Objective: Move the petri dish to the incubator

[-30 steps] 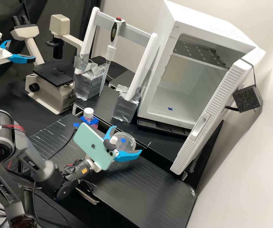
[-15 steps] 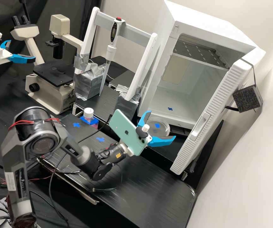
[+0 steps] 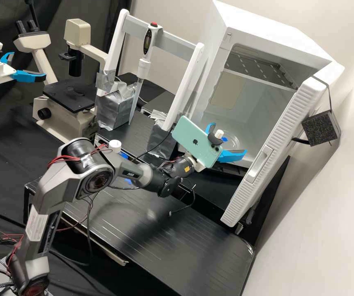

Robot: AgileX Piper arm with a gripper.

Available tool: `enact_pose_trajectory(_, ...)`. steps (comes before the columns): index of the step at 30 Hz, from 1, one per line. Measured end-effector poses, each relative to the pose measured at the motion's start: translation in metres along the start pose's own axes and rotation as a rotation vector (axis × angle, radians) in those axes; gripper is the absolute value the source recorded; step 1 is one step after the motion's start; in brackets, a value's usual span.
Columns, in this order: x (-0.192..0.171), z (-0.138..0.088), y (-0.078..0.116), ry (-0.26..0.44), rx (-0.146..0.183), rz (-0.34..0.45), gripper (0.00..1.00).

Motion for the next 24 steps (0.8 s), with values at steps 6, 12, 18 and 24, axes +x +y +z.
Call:
enact_pose_trajectory(6, 0.038, 0.008, -0.014, -0.036, 0.004, -0.088, 0.0)
enact_pose_trajectory(12, 0.062, 0.016, -0.03, -0.061, -0.04, -0.142, 0.0)
enact_pose_trajectory(18, 0.079, 0.02, -0.043, -0.071, -0.068, -0.181, 0.0)
enact_pose_trajectory(24, 0.085, 0.021, -0.046, -0.079, -0.046, -0.186, 0.0)
